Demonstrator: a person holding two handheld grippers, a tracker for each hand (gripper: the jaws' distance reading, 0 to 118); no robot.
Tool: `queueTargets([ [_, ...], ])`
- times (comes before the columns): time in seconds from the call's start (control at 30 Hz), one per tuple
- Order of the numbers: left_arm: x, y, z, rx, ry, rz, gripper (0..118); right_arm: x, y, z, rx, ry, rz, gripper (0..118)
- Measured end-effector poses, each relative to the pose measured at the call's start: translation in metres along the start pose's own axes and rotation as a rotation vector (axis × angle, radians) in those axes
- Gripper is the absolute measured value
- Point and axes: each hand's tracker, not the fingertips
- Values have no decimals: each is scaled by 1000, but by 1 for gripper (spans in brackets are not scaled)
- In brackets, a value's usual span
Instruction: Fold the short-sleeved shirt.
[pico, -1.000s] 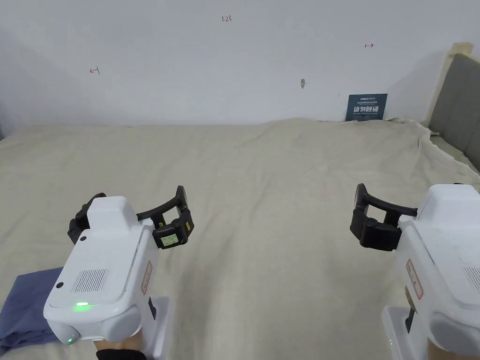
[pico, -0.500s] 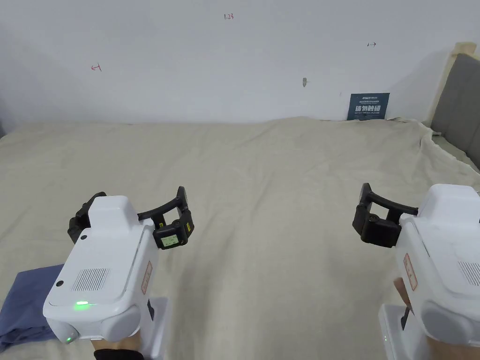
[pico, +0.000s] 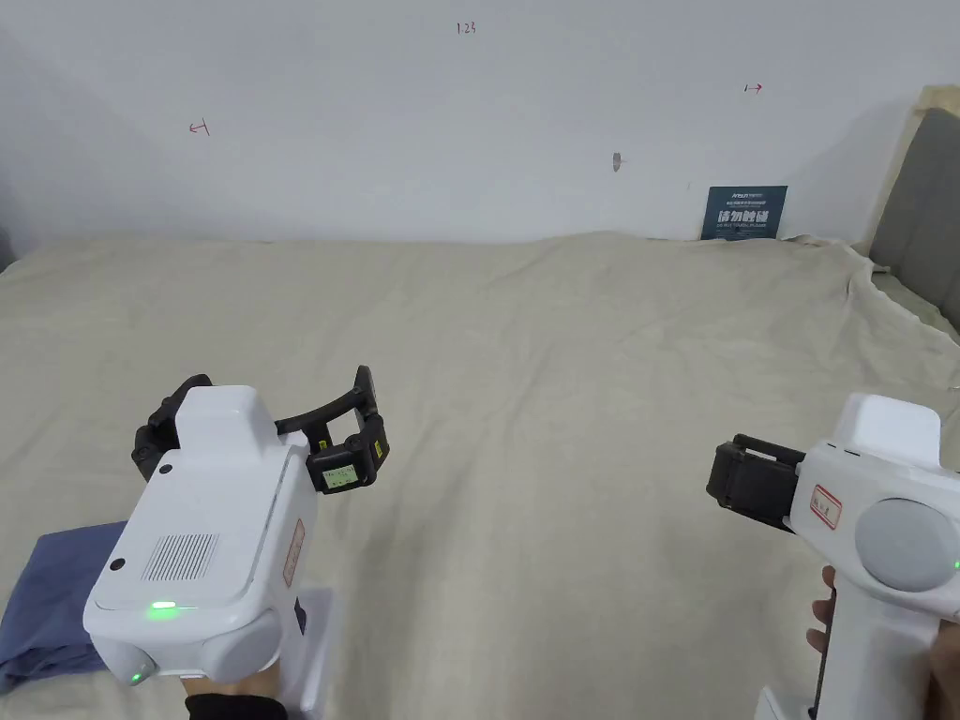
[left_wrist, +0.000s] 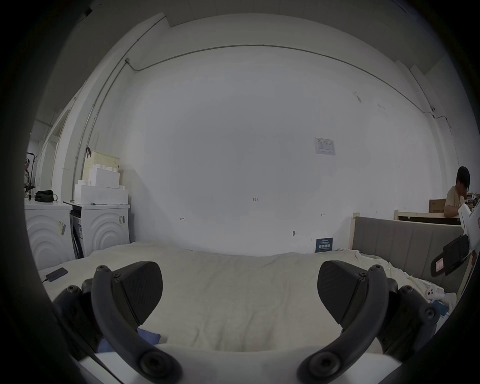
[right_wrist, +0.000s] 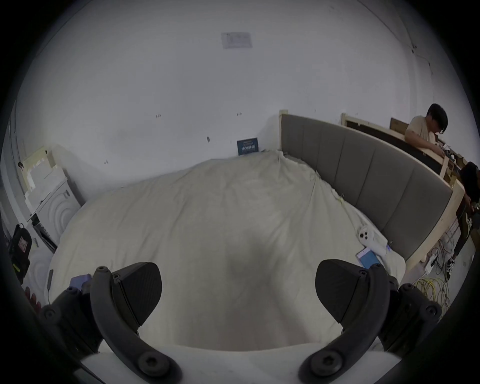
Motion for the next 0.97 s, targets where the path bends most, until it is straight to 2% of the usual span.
queueTargets([
  [0.17,-1,0,0,-2,0,11,118,-14,-4,18,30,-10,8,116],
  [0.27,-1,0,1,1,-2,6,118,-11,-2,16,69,-12,52,116],
  [0.53,0,2,2,4,-3,11,118,-8,3,10,102,-16,85,116],
  [0.67,1,0,3,1,-7,8,118,-12,-1,10,127,-23,133,116],
  [0.77,1,-1,4,4,-10,6,118,-8,-4,11,173,26,130,116],
  [0.97,1,-1,4,5,-14,0,118,0,-15,19,403,132,145,116],
])
